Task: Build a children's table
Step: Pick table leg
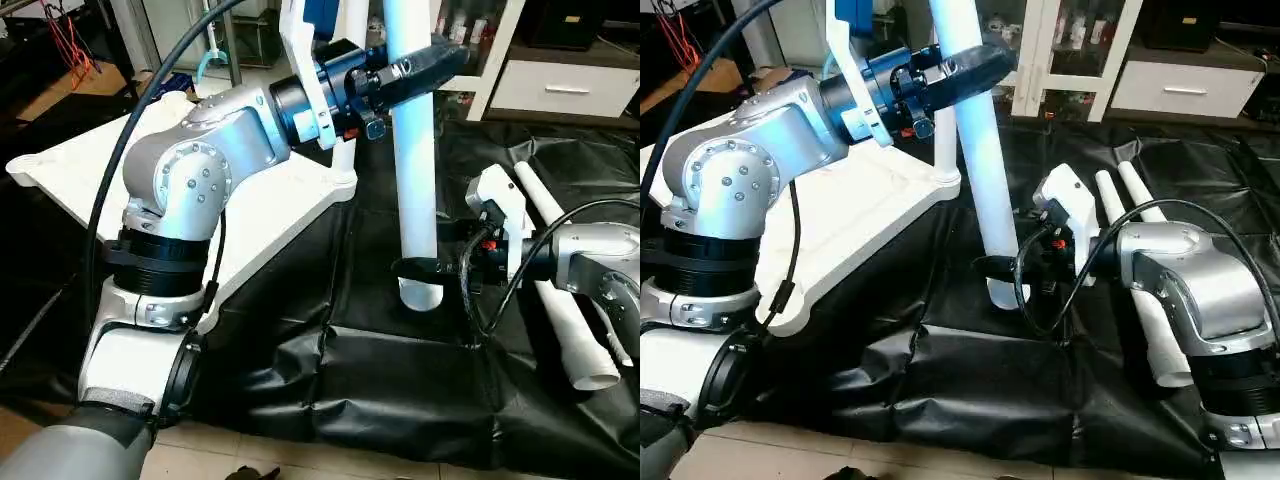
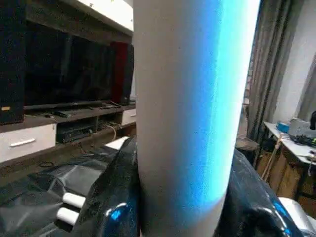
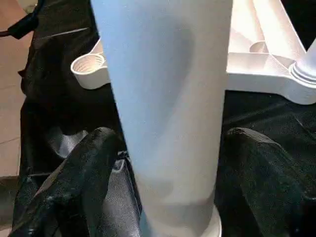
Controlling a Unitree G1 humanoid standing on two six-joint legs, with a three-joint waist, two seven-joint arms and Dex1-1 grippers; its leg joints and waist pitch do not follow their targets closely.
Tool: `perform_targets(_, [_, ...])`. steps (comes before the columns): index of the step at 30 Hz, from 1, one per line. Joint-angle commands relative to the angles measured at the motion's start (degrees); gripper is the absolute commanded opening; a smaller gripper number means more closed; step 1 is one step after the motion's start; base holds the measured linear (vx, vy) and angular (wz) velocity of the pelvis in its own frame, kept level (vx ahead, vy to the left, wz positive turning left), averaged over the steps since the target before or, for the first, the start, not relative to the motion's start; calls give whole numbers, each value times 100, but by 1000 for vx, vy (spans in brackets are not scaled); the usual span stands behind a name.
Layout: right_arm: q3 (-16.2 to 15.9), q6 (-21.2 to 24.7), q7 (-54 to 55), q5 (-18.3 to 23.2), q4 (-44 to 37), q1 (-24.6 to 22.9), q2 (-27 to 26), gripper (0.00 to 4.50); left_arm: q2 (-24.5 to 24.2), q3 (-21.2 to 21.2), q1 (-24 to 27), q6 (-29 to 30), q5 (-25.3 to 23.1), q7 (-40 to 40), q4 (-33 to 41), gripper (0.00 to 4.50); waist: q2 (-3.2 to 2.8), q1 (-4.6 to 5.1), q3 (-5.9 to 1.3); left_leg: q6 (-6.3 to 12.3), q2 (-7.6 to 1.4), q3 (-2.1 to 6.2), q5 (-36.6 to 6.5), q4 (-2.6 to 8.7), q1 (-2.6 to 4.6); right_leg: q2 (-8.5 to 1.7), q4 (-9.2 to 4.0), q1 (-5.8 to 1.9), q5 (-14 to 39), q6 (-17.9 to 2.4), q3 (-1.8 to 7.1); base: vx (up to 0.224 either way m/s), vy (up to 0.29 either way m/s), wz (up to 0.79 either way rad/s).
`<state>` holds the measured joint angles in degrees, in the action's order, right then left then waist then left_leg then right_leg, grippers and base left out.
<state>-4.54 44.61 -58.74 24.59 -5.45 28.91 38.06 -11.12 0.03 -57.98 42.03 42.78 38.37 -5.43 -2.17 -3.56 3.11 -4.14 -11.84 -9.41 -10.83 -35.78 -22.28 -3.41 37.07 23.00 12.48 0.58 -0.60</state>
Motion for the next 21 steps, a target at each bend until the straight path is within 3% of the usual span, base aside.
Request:
perform_targets(1, [-33,-71,-20,-15,45,-26,2,378,-1,-24,-92,-54,-62,41,-15,159,148,-28,-488,500,5,-58,125,256,75,-221,-304,-420,-1010,-1724,123,0,0,0])
perform_targets(7, [-79,-121,-21,-28,46,-52,14,378,4,-38,-70,-40,-85,130,-6,159,147,-33,-494,540,6,-60,160,249,75,-220,-296,-421,-1108,-1750,123,0,0,0])
perform_targets(8, [-81,-122,-23,-27,47,-53,13,352,4,-40,-68,-41,-86,139,-7,159,147,-32,-489,537,4,-60,133,253,78,-220,-301,-417,-1074,-1756,122,0,0,0])
perform_targets(12, [-94,-134,-17,-30,41,-77,4,339,5,-39,-48,-31,-84,206,-5,159,136,-33,-489,513,4,-57,111,253,76,-221,-300,-421,-1039,-1755,122,0,0,0])
perform_targets(14, [-103,-143,-10,-26,45,-92,5,305,37,-11,-41,-5,-32,241,-4,159,138,-33,-489,509,3,-56,107,255,76,-221,-299,-422,-1036,-1756,122,0,0,0])
perform_targets(21, [-107,-136,-24,-11,37,-112,10,254,69,23,-55,40,-25,280,-30,159,137,-33,-496,550,6,-54,166,248,70,-221,-289,-425,-1150,-1776,119,0,0,0])
